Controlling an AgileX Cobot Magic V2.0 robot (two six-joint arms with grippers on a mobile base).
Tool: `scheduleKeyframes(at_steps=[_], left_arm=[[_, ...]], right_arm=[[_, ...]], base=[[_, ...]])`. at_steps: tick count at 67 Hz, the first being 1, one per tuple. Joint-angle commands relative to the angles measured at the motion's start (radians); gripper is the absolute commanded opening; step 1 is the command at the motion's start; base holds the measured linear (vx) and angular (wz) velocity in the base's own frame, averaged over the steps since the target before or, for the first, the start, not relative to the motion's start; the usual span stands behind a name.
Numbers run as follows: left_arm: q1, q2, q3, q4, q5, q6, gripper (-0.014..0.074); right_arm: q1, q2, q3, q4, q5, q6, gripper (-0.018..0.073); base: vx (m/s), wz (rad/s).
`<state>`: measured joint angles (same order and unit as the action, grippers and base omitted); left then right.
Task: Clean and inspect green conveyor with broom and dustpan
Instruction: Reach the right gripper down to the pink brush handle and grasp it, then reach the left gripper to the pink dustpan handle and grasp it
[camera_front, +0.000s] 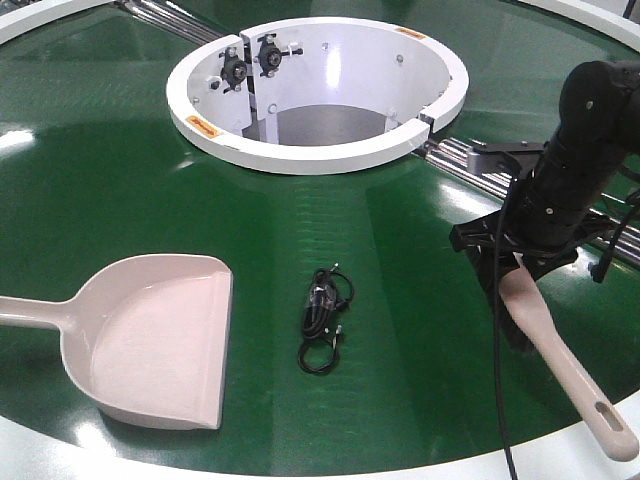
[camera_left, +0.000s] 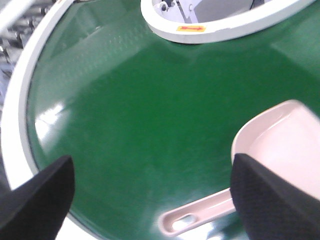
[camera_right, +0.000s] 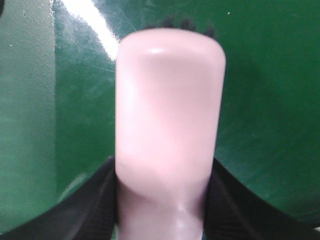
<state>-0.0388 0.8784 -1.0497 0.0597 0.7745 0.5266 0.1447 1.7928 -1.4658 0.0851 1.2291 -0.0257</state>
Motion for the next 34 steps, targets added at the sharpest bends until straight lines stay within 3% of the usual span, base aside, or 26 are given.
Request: scheduleKeyframes(at_steps=[1, 12, 22, 34], left_arm=[[-0.001, -0.007, -0.032, 0.003, -0.058, 0.192, 0.0589], [-0.001, -0.007, -0.032, 0.003, -0.064, 0.607, 0.0589], [-0.001, -0.007, -0.032, 0.002, -0.075, 0.903, 0.0589], [-0.001, -0.007, -0.032, 0.000, -0.075, 1.098, 0.0589]], right_arm=[[0.000, -0.054, -0.023, -0.002, 0.060, -0.009, -0.0005], [0.000, -0.054, -0.023, -0.002, 0.061, -0.009, -0.0005], [0.000, -0.054, -0.023, -0.002, 0.061, -0.009, -0.0003], [0.000, -0.054, -0.023, -0.002, 0.061, -0.009, -0.0003]], base=[[0.00, 0.00], [0.00, 0.00], [0.00, 0.00], [0.00, 0.00]])
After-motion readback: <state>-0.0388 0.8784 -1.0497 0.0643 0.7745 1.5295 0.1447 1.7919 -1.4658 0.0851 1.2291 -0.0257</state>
